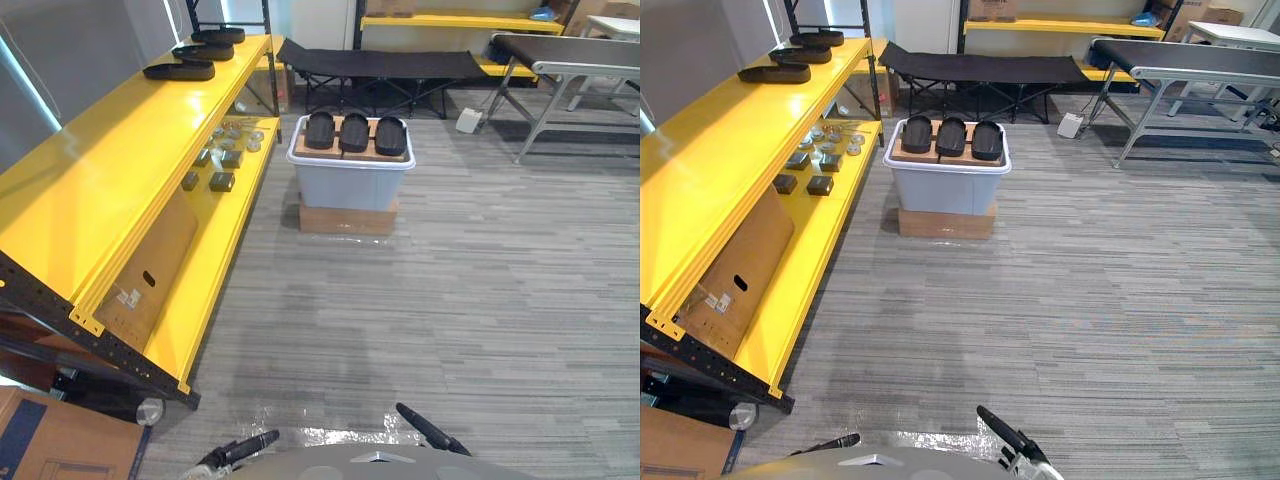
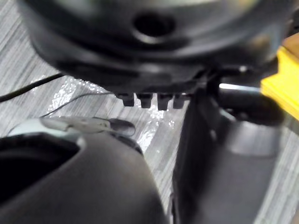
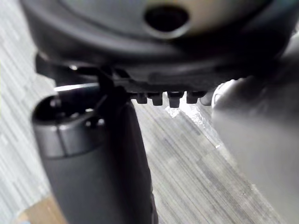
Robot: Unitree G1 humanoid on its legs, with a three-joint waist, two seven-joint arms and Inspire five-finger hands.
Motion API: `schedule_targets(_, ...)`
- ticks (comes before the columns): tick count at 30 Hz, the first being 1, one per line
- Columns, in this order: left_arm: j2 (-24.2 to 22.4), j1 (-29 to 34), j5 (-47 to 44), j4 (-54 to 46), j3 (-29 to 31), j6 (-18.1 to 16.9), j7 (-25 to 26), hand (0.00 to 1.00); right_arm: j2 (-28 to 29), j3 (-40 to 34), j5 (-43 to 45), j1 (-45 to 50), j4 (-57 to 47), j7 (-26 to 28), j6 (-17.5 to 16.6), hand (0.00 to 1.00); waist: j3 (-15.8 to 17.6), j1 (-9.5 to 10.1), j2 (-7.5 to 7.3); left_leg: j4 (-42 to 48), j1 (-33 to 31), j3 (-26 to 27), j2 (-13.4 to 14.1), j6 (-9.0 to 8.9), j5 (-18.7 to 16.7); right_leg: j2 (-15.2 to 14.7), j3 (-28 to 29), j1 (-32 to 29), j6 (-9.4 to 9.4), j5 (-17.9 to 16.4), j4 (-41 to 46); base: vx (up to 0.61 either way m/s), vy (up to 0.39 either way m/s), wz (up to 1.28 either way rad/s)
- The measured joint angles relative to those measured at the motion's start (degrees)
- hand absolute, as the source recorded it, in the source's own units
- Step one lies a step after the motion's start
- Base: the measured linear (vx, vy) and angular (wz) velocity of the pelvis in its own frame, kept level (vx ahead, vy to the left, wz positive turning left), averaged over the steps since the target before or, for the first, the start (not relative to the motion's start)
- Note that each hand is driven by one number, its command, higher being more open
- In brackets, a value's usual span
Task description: Walk over and take three plastic housings, then place them on the shelf
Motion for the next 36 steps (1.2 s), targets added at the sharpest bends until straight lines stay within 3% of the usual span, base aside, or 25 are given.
schedule_targets(5, 0.1, -3.5, -0.4, -7.7, -7.8, -1.1, -0.4, 1.0, -0.1, 7.3, -2.1, -4.6, -7.1, 0.3, -4.2, 1.0, 0.1, -0.57, 0.09, 0.0, -2.2, -0.3, -0.9, 0.8, 0.5, -0.9, 0.0, -2.2, 0.8, 0.6, -0.1, -0.05, 0.047, 0.02)
schedule_targets(9, -1.1, -6.4, -3.0, -11.8, -10.8, -1.3, -1.7, 1.0, -1.5, 7.6, -4.4, -8.7, -9.1, 1.4, -5.1, 1.0, 0.2, -1.44, -0.1, 0.0, -2.9, 0.0, -1.4, 1.02, 0.6, -1.2, 0.2, -2.8, 0.99, 1.6, -0.9, -0.01, 0.045, -0.03)
schedule_targets(16, -0.9, -7.6, -5.7, -11.8, -10.7, -1.0, -2.0, 1.0, -4.1, 8.7, -4.1, -9.5, -9.1, 0.4, -6.1, 1.0, 0.6, -2.92, 0.04, 0.2, -3.0, 0.4, -1.4, 0.77, 0.5, -1.1, 0.5, -2.7, 0.87, 1.8, -1.6, 0.0, 0.007, -0.03)
schedule_targets(21, -1.1, -6.5, -7.6, -11.7, -10.1, -1.0, -1.5, 1.0, -3.8, 8.2, -4.1, -8.2, -9.0, -1.4, -6.8, 1.0, 0.7, -2.98, 0.36, 0.2, -2.9, 0.3, -1.3, 0.74, 0.5, -1.0, 0.4, -2.7, 0.82, 1.9, -1.5, -0.03, -0.016, 0.0)
schedule_targets(31, -1.1, -2.1, -7.7, -8.3, -5.5, -1.8, -2.4, 1.0, -3.0, 4.9, 0.5, -5.9, -7.9, 0.4, -8.5, 1.0, 0.7, -2.98, 0.35, 0.0, -2.2, -0.1, -1.4, 1.03, 1.0, -1.3, -0.1, -2.1, 0.95, 2.0, -0.8, -0.06, -0.001, 0.03)
schedule_targets(36, -1.2, -1.3, -7.7, -8.3, -5.5, -3.1, -3.6, 1.0, -1.6, 5.0, 0.9, -4.9, -7.1, 1.6, -11.3, 1.0, 0.7, -3.04, 0.27, 0.0, -2.0, -0.3, -1.4, 1.13, 1.0, -1.3, -0.3, -2.0, 0.97, 2.0, -1.0, -0.06, 0.005, 0.02)
